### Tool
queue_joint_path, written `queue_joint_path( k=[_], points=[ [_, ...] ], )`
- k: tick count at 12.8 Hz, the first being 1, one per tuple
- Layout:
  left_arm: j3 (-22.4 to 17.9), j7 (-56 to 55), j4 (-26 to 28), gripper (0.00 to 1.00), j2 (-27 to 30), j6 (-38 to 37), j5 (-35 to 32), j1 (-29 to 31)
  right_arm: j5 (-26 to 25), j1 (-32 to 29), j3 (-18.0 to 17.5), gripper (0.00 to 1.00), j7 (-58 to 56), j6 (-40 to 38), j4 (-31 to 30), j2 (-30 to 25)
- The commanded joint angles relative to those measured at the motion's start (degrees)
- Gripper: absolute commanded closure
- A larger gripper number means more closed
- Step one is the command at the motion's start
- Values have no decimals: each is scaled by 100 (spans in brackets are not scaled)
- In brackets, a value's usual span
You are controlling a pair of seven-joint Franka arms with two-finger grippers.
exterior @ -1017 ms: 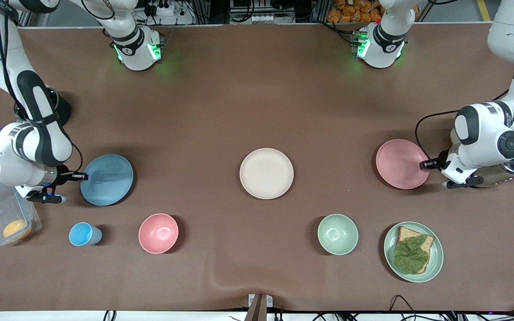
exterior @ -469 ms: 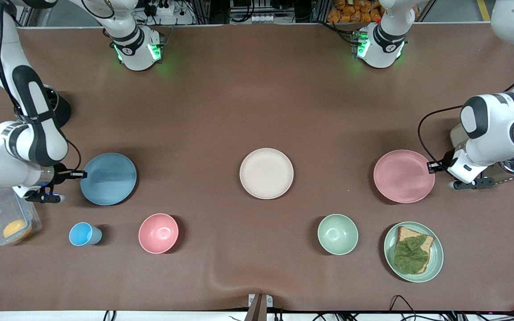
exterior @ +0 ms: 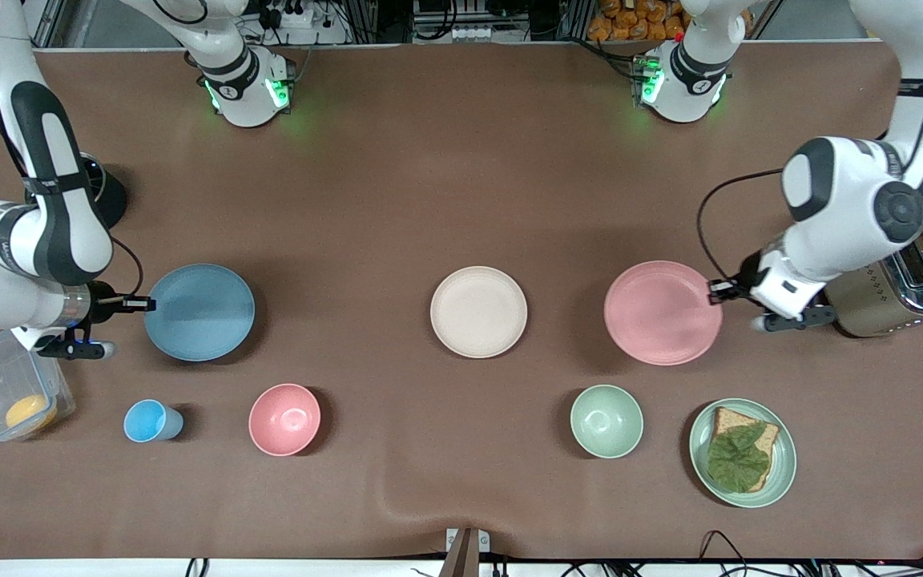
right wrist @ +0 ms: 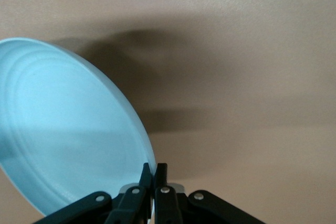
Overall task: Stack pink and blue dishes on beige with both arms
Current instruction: 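Carry the pink plate onto the beige plate with the left gripper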
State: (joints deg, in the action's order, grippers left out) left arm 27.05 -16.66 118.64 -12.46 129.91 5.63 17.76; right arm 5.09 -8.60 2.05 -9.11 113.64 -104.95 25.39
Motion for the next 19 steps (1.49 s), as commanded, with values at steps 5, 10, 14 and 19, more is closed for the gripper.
queue_joint_path(
  k=[5,10,14,19],
  points=[
    [661,-1680,-43,100,-529,507,132,-570,176,289,6,100,665,-368,-70,-368],
    [643,-2876,-42,100,-994,1351,61,-1493,273,368,6,100,797,-544,-17,-456],
    [626,-3343,-34,100,-1364,1870,-79,-1898,378,386,-3,100,797,-641,-17,-491],
    [617,-3414,-60,100,-1716,2301,-290,-2031,519,456,6,100,885,-738,18,-517]
  ],
)
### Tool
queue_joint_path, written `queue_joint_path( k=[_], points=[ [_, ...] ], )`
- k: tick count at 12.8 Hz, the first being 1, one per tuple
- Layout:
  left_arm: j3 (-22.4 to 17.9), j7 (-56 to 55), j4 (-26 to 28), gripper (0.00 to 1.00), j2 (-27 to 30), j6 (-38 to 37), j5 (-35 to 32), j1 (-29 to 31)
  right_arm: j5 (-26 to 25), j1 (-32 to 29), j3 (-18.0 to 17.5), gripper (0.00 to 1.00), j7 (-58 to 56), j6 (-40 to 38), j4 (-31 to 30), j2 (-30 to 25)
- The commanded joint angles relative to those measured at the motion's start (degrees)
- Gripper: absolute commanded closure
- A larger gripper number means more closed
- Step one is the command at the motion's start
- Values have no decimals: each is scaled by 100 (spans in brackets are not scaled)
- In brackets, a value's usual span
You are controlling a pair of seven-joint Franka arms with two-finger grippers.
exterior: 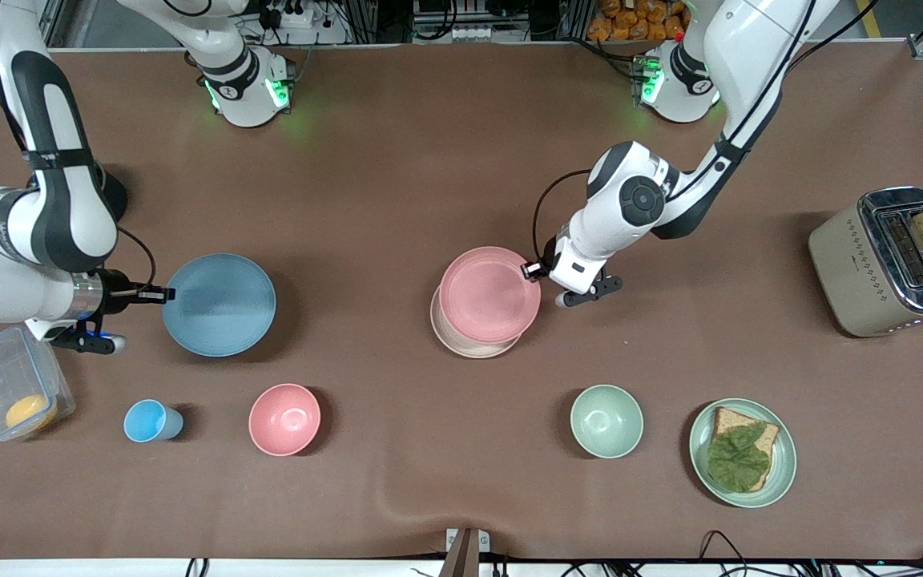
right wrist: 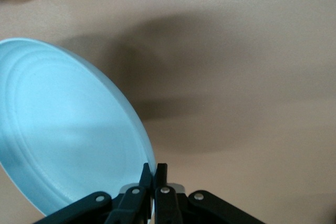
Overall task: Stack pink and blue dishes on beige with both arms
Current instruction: 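Release the pink plate with the left gripper while the right gripper lifts blue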
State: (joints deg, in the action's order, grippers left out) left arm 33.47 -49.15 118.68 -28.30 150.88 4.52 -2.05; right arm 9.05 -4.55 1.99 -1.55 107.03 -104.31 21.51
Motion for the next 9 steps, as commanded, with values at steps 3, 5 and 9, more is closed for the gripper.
queue_joint_path(
  k=[3,5,9],
  points=[
    [-51,-165,-126,100,-316,381,-180,-129,246,252,3,100,549,-86,-20,-173],
    [-226,-165,-319,100,-448,381,-180,-356,588,481,11,100,891,-138,6,-217],
    [-991,-226,-583,100,-598,399,-180,-1095,818,894,12,100,1578,-121,68,-270]
  ],
)
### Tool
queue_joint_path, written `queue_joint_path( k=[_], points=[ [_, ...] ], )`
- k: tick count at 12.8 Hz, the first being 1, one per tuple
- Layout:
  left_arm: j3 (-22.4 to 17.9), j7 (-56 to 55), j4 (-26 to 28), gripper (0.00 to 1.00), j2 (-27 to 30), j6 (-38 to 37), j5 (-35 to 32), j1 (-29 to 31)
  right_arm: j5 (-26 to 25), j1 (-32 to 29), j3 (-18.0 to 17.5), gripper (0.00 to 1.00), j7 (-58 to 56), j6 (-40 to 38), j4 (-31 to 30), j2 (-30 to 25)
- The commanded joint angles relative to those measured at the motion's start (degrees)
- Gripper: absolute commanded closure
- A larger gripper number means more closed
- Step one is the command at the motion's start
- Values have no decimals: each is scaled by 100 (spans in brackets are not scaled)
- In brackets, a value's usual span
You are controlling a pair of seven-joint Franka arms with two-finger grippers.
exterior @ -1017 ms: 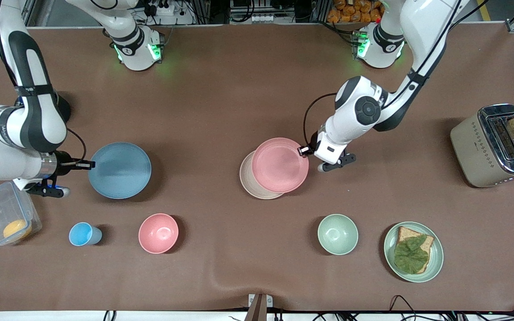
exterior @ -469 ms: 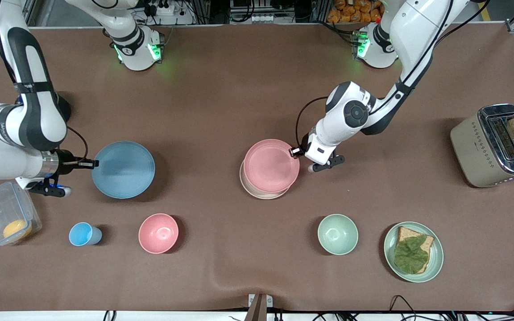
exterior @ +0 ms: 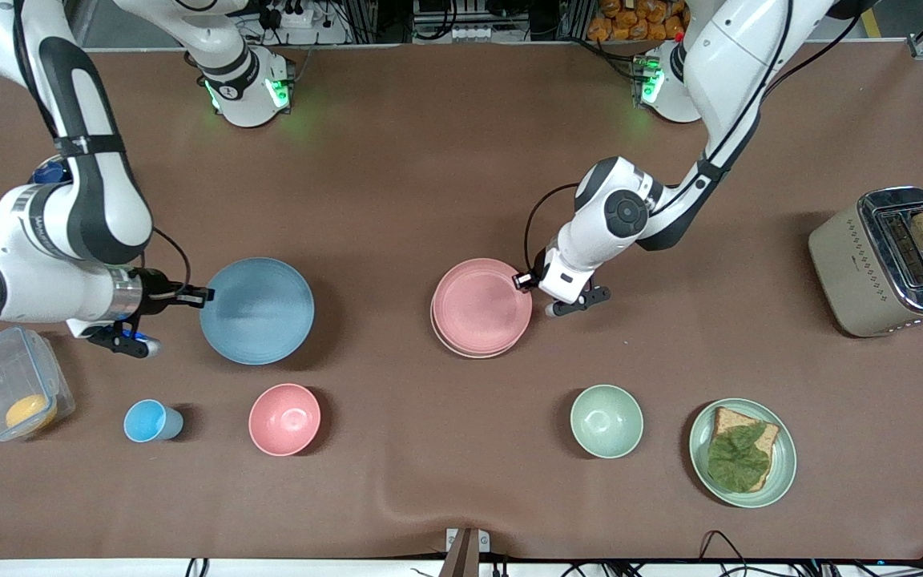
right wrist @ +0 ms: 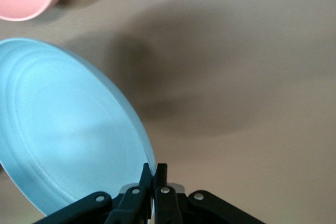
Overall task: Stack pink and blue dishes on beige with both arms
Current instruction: 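Release the pink plate with the left gripper while the right gripper lifts blue, then carry the blue plate onto the pink plate with the right gripper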
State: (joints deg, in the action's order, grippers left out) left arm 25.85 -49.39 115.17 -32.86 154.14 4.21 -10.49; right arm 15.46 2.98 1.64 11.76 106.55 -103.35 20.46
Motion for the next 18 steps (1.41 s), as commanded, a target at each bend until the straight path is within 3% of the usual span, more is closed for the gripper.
queue_joint_path(
  k=[1,3,4,5,9,13,15,18],
  points=[
    [-230,-238,-249,100,-160,72,-149,-251,211,142,38,100,248,-81,17,-191],
    [-230,-352,-328,100,-212,72,-140,-260,465,212,47,100,248,-82,26,-192],
    [-230,-440,-363,67,-230,72,-149,-260,467,212,47,100,248,-82,26,-200],
    [-221,-536,-399,3,-230,64,-149,-260,467,221,47,100,248,-82,26,-209],
    [-238,-643,-399,0,497,-391,-157,20,476,256,47,100,291,-99,26,-253],
    [-230,-74,-477,0,1780,-1577,-402,1038,484,537,47,100,765,-55,26,-262],
    [-230,567,-889,0,2072,-2716,-744,1504,685,730,47,100,907,-20,43,-244],
    [-230,1893,-1995,0,2204,-4659,-1238,2093,1326,1221,47,100,977,391,35,-183]
  ],
)
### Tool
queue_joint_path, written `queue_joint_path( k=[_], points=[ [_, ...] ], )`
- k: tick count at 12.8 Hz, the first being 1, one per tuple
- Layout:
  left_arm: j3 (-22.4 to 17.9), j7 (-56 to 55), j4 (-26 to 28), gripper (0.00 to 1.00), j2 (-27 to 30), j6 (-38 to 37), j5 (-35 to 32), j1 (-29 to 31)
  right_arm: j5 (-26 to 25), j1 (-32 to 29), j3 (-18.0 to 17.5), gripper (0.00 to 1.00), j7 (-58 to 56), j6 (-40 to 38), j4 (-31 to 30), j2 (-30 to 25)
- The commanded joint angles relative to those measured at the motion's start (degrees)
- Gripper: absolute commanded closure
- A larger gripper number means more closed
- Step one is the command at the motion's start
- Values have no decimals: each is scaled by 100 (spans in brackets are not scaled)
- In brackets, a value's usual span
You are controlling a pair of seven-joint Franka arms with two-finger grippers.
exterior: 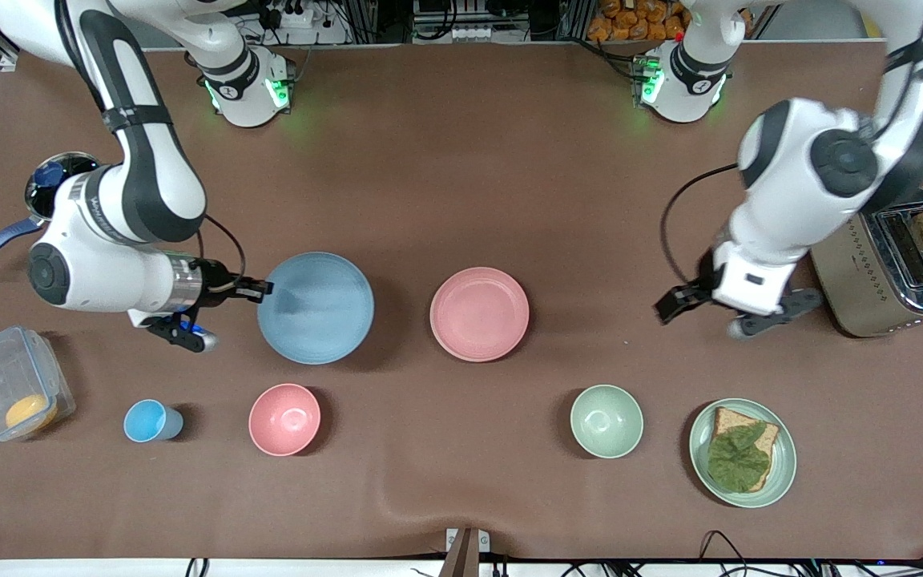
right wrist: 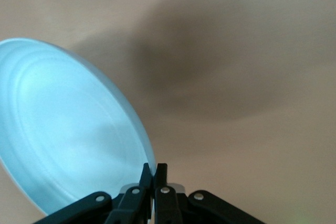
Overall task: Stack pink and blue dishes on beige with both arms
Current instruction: 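Carry the blue plate onto the pink plate with the right gripper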
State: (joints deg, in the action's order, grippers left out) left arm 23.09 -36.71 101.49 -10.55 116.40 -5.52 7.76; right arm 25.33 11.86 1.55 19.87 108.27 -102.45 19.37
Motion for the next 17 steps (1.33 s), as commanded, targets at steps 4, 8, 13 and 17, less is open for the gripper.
queue_joint_path(
  k=[4,8,13,17],
  points=[
    [64,2332,-1087,0,447,-1717,-178,1243,323,1597,74,100,1131,1395,23,311],
    [56,2503,-1088,0,694,-1884,-169,1369,183,2329,92,100,1599,2223,50,716],
    [-810,2529,-1026,0,888,-2207,-134,328,68,2804,118,100,1942,2998,59,1200],
    [-2361,2695,-1017,0,853,-2227,226,-978,51,2919,118,100,2012,3156,59,1332]
  ],
)
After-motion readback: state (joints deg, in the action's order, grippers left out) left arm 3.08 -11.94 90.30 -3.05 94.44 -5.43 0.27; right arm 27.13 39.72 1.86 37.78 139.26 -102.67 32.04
